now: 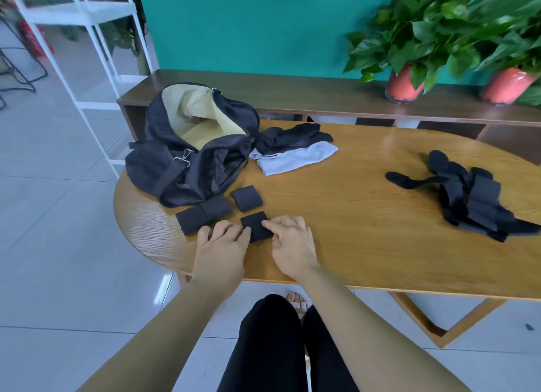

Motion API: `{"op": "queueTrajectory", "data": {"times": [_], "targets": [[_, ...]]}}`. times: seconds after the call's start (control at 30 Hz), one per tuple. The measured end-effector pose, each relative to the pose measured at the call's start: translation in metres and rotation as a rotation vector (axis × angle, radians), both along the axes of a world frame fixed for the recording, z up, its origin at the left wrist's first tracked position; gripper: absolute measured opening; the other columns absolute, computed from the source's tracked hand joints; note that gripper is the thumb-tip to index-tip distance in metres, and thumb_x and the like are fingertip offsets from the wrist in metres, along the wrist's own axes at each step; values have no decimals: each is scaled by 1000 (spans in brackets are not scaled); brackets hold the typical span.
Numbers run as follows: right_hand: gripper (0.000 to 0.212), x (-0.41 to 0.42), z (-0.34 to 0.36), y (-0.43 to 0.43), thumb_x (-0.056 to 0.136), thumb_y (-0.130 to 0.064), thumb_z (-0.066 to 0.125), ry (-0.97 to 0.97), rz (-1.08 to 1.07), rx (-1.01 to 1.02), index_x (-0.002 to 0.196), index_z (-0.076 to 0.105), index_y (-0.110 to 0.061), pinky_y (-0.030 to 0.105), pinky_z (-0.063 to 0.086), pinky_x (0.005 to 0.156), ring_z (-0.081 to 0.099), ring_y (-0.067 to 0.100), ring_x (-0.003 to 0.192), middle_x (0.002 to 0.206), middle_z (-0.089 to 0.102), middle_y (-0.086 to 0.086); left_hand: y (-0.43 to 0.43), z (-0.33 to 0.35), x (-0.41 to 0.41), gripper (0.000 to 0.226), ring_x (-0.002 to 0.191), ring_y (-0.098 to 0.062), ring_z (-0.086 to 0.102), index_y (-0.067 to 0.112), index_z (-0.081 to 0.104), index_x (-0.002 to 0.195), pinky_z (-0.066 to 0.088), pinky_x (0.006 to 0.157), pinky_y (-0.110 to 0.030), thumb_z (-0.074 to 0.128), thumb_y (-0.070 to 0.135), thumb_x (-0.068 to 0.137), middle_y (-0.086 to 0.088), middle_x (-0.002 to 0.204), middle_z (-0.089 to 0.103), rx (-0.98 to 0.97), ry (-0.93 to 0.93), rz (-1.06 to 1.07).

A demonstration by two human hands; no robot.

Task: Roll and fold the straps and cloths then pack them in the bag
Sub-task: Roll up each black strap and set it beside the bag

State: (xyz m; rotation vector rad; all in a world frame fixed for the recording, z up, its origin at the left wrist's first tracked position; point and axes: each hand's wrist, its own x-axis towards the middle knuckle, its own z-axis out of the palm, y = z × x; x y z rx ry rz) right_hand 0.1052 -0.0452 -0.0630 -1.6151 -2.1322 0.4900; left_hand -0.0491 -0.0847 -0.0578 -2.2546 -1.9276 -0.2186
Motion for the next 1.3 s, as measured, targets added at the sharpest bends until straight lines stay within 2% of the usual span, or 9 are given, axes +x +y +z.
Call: {"op": "queueTrajectory", "data": {"times": [0.07, 0.3, 0.43, 0.6, 0.73, 0.8, 0.87, 1.13, 1.3], "targets": [[49, -11, -1, 0, 92, -5, 43, -3, 13, 4, 134, 53, -28, 32, 32, 95, 34, 15, 118, 126, 51, -12, -4, 1, -8, 63, 125, -25, 45, 15, 54, 134, 19, 92, -40, 63, 5, 72, 0, 129, 58, -37, -14, 18], [52, -25, 1, 2, 91, -3, 44, -12, 42, -12, 135, 52, -30, 32, 32, 97, 33, 15, 119, 126, 51, -12, -6, 6, -16, 66, 133, -29, 37, 12, 44, 141, 30, 106, -41, 61, 3, 78, -7, 143, 46, -51, -53, 38], [54, -22, 2, 1, 91, -1, 43, -10, 55, -20, 135, 51, -31, 30, 30, 97, 32, 13, 119, 127, 50, -15, -3, 3, -14, 69, 108, -34, 60, 9, 68, 115, 49, 86, -45, 83, 1, 48, -13, 119, 64, -54, -43, 46], [58, -5, 10, -1, 91, 1, 39, 29, 36, -29, 138, 47, -32, 28, 25, 101, 29, 11, 124, 135, 48, -15, 1, 13, 1, 69, 95, -31, 66, 11, 73, 101, 53, 76, -43, 86, 3, 33, -10, 106, 69, -4, 2, 14], [58, 29, 16, 2, 91, 2, 39, 23, -63, -11, 139, 47, -30, 29, 24, 105, 27, 12, 128, 139, 46, -12, 9, 23, 26, 64, 108, -32, 59, 11, 68, 114, 47, 86, -46, 81, 1, 52, -10, 120, 64, -27, -7, -33], [59, 53, 19, 5, 90, 3, 39, 16, -108, -3, 138, 48, -30, 28, 25, 103, 27, 12, 127, 138, 48, -12, 13, 28, 46, 64, 129, -30, 41, 14, 51, 135, 32, 102, -45, 66, 2, 74, -8, 143, 45, -57, -12, -81], [57, 78, 21, 7, 91, 2, 37, 10, -155, 9, 138, 49, -29, 26, 25, 101, 27, 13, 127, 137, 50, -11, 18, 32, 66, 64, 137, -26, 27, 17, 37, 145, 21, 107, -40, 52, 2, 85, -4, 152, 29, -76, -6, -113], [46, 187, 31, 9, 95, -6, 39, 30, -366, 78, 135, 53, -23, 27, 25, 96, 31, 18, 125, 133, 54, -5, 45, 46, 169, 60, 136, -23, 25, 19, 40, 141, 24, 100, -36, 51, 4, 84, -2, 152, 26, -84, 37, -287], [41, 242, 28, 11, 92, -5, 46, 132, -529, 170, 129, 59, -18, 31, 34, 101, 35, 18, 124, 124, 60, -1, 59, 48, 228, 60, 134, -21, 27, 22, 39, 141, 24, 99, -35, 47, 1, 85, 0, 151, 27, -63, 3, -371]]}}
